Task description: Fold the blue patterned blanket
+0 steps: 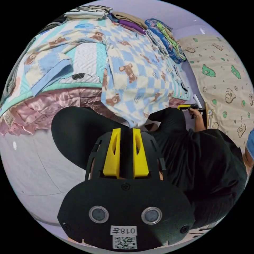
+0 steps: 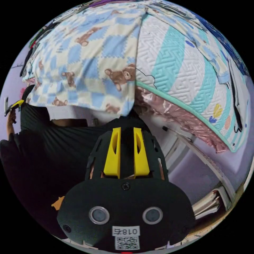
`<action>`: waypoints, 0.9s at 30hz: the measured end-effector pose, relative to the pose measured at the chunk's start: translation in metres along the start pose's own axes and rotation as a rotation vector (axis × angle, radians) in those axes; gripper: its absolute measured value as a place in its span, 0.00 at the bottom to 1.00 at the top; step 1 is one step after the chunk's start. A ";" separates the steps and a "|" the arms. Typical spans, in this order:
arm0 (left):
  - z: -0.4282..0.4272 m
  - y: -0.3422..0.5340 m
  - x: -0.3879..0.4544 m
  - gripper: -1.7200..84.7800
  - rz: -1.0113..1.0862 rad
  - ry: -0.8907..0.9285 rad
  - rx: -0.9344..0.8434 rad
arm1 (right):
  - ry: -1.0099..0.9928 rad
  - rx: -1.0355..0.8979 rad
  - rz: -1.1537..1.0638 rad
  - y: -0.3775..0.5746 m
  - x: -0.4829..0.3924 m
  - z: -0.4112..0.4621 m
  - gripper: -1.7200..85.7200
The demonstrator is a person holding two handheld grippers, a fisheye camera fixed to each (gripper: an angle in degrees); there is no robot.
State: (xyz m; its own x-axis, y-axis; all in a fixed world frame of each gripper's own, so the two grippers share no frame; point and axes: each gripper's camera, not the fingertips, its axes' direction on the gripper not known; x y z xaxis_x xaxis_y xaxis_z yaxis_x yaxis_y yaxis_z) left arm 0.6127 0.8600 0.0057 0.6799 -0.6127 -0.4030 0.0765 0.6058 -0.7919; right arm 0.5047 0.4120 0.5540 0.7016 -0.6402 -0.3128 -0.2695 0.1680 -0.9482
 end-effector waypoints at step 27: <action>0.083 -0.482 0.739 0.17 0.919 0.055 -0.021 | 0.183 1.096 1.156 0.124 0.050 0.034 0.02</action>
State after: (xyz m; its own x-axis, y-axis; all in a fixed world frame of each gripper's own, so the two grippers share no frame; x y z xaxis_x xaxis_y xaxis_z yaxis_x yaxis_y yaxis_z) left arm 1.1389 0.1575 0.1277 0.4312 0.0814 -0.8986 -0.4904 0.8571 -0.1576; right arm 0.5286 0.4266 0.4185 0.3600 0.1429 -0.9220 0.0624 0.9823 0.1766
